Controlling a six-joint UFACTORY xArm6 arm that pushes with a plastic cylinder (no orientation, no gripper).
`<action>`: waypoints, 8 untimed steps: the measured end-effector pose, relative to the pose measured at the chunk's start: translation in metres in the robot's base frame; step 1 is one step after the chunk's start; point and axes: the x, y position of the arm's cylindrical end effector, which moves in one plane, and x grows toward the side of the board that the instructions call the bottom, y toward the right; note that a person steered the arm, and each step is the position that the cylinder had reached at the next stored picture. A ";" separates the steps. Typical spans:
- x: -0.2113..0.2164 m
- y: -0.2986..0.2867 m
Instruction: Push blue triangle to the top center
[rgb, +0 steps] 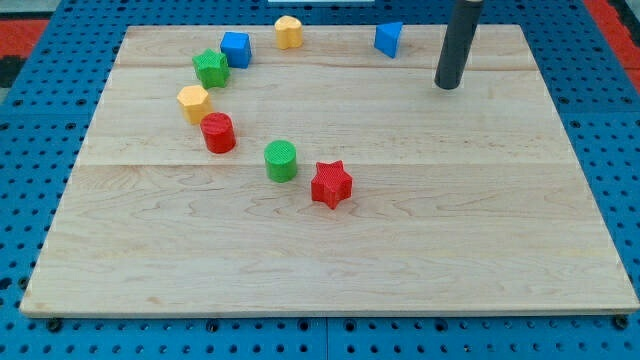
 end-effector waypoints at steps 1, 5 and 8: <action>0.000 0.001; -0.039 -0.017; -0.105 0.025</action>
